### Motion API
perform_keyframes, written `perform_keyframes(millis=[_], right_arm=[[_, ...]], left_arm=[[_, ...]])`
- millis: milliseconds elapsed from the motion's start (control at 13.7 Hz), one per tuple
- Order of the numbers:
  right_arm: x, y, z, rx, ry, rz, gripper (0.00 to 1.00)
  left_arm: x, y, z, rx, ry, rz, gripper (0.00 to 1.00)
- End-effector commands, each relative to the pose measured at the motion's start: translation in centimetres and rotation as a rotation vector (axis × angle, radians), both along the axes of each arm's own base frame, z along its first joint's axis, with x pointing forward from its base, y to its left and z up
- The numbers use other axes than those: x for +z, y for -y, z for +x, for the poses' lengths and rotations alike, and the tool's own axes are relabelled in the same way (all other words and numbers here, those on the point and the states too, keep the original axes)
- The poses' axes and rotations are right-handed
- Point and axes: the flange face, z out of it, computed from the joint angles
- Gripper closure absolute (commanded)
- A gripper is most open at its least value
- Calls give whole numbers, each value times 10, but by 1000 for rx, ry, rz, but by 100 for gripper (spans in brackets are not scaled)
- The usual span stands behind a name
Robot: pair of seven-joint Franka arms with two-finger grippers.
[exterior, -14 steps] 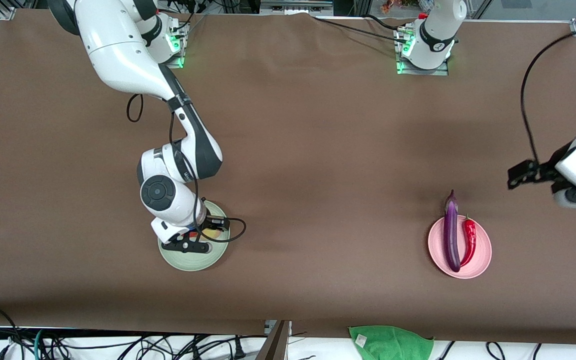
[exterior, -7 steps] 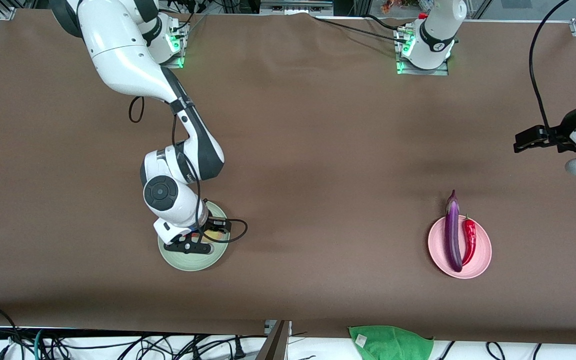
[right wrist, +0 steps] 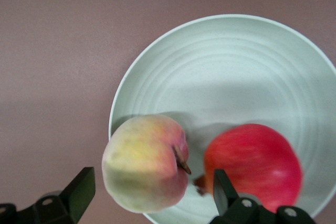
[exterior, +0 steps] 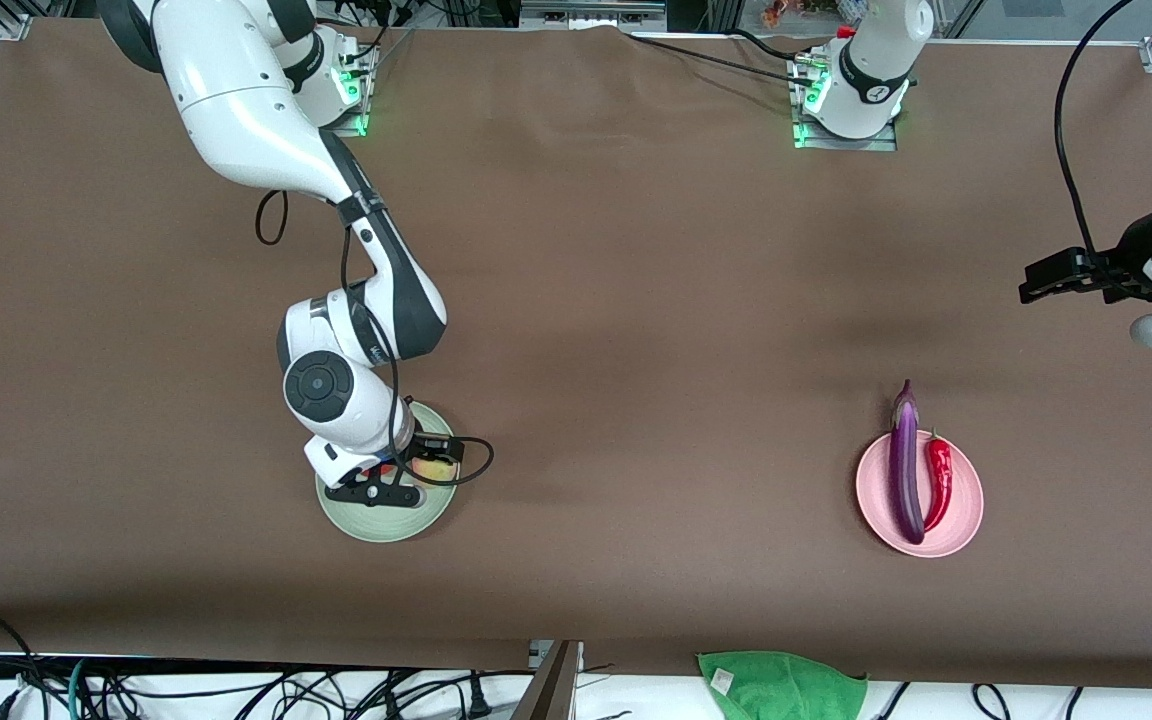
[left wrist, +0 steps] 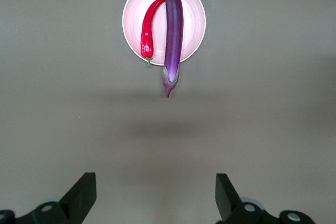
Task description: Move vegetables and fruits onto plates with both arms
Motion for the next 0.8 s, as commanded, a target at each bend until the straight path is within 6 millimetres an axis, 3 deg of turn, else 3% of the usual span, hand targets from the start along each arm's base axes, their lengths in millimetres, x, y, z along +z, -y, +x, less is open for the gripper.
perform_keyframes(millis=[0,219,365,584,730], right_arm=[[34,14,3,-6,7,12,1],[74,22,-4,-4,-34,5,1],[118,32,-11,15,-44,10,1],[186,68,-29,98,-105,-2,1],[242,96,-49,143,-118,-5,1]], left_arm=[[2,-1,-1,11,-2,-22,0],[7,-6,12,16,19,-16,0],[7,-9,12,24,17,-17,0],[6,-10,12,26,16,-17,0],[6,-10,12,26,14,-17,0]])
